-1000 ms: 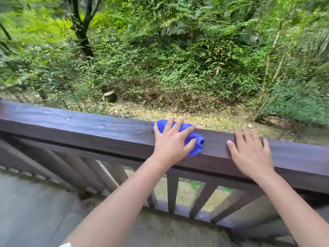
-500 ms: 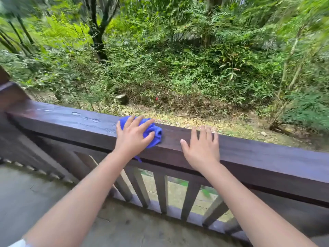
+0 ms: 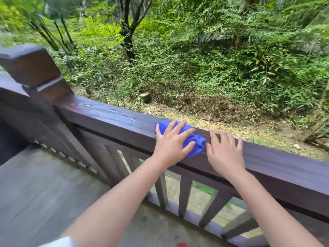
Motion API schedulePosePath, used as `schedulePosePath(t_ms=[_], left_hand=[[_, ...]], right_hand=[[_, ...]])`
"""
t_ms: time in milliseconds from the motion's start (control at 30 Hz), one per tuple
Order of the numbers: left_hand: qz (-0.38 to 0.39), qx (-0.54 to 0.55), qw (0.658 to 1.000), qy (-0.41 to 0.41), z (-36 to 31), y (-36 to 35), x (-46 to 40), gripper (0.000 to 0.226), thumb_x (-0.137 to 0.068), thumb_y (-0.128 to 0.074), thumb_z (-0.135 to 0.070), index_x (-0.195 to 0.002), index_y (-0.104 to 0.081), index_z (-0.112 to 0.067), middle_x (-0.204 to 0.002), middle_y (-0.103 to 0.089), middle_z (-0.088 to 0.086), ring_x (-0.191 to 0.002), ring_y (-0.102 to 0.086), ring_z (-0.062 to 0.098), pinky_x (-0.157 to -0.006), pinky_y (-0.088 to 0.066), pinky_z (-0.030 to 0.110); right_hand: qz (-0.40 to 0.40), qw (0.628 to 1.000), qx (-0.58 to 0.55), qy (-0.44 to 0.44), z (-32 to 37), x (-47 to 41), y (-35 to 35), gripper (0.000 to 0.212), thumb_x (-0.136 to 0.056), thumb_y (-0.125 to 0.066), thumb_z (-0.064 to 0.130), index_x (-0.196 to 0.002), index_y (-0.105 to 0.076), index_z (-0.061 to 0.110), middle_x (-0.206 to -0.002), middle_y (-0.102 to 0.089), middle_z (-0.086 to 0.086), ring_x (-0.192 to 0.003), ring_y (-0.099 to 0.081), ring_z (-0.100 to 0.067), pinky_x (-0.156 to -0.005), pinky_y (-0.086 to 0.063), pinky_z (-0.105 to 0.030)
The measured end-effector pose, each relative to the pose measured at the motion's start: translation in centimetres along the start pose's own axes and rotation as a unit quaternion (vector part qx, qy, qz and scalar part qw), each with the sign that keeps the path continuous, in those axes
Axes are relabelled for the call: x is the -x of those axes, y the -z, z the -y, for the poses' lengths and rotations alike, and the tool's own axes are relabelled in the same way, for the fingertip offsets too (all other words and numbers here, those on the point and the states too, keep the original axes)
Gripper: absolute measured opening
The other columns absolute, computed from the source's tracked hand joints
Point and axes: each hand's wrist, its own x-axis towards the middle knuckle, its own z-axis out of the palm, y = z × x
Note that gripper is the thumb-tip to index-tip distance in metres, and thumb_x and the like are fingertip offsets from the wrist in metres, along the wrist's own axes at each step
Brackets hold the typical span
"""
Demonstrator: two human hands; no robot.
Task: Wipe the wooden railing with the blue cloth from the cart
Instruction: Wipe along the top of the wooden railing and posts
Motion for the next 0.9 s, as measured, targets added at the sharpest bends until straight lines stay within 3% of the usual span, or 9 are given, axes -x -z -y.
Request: schedulePosePath(t_ms=[67, 200, 533, 633, 700, 767, 900], left_hand=[[0.015, 0.003, 1.000, -0.020, 2.4, 0.7, -0.4, 0.044, -0.085, -0.044, -0.051, -0.128, -0.043, -0.043, -0.150, -0.034, -0.006, -0.142, -0.019, 0.017, -0.111, -0.005, 0.064], [0.005, 0.008, 1.000, 0.026, 8.4, 2.1, -1.0, 0.044, -0.083, -0.048, -0.047, -0.127, -0.043, -0.045, -0.147, -0.038, -0.007, -0.142, -0.019, 0.017, -0.113, -0.004, 0.058], [-0.016, -0.010, 0.987, 0.163, 24.7, 6.3, -2.9, 0.041, -0.085, -0.044, -0.043, -0.127, -0.046, -0.042, -0.146, -0.040, -0.005, -0.141, -0.021, 0.017, -0.114, -0.010, 0.057], [-0.033, -0.039, 0.965, 0.255, 25.9, 6.1, -2.9, 0.040, -0.088, -0.043, -0.042, -0.128, -0.043, -0.042, -0.148, -0.037, -0.003, -0.142, -0.018, 0.018, -0.114, -0.008, 0.060], [-0.040, -0.047, 0.960, 0.275, 25.0, 5.4, -3.2, 0.041, -0.087, -0.040, -0.048, -0.128, -0.043, -0.042, -0.150, -0.034, -0.002, -0.143, -0.015, 0.018, -0.111, -0.003, 0.063], [-0.033, -0.044, 0.972, 0.227, 24.0, 5.0, -3.3, 0.046, -0.085, -0.035, -0.056, -0.128, -0.044, -0.042, -0.150, -0.034, -0.004, -0.143, -0.015, 0.017, -0.109, -0.001, 0.065], [0.019, -0.028, 0.999, 0.001, 25.2, 6.1, -3.0, 0.044, -0.086, -0.037, -0.050, -0.127, -0.048, -0.039, -0.149, -0.037, -0.005, -0.141, -0.024, 0.016, -0.109, -0.007, 0.069]], right_hand=[[-0.006, 1.000, 0.016, -0.011, 0.2, 0.1, -0.1, 0.055, -0.091, -0.026, 0.044, -0.141, -0.021, 0.023, -0.149, -0.030, -0.010, -0.138, -0.021, -0.029, -0.113, -0.012, -0.056], [0.009, 0.998, 0.039, -0.046, 3.2, -0.8, -0.3, 0.065, -0.088, -0.019, 0.055, -0.142, -0.018, 0.018, -0.145, -0.033, -0.017, -0.137, -0.022, -0.033, -0.111, -0.012, -0.060], [0.039, 0.997, -0.007, 0.068, 18.7, -8.2, -3.2, 0.070, -0.089, -0.021, 0.055, -0.142, -0.018, 0.009, -0.141, -0.037, -0.016, -0.132, -0.028, -0.031, -0.112, -0.009, -0.058], [0.051, 0.994, -0.013, 0.096, 21.7, -9.3, -3.9, 0.069, -0.089, -0.021, 0.053, -0.143, -0.014, 0.011, -0.143, -0.034, -0.015, -0.133, -0.025, -0.030, -0.111, -0.010, -0.058], [0.045, 0.993, -0.008, 0.107, 23.2, -9.9, -4.3, 0.067, -0.089, -0.024, 0.050, -0.143, -0.015, 0.011, -0.141, -0.036, -0.014, -0.131, -0.028, -0.030, -0.111, -0.011, -0.057], [0.040, 0.993, 0.003, 0.115, 23.9, -10.1, -4.3, 0.064, -0.089, -0.029, 0.046, -0.142, -0.021, 0.011, -0.140, -0.041, -0.015, -0.130, -0.035, -0.030, -0.111, -0.017, -0.055], [-0.005, 0.992, 0.006, 0.129, 23.8, -9.8, -4.2, 0.061, -0.080, -0.030, 0.039, -0.127, -0.049, 0.005, -0.121, -0.061, -0.021, -0.111, -0.057, -0.035, -0.099, -0.038, -0.057]])
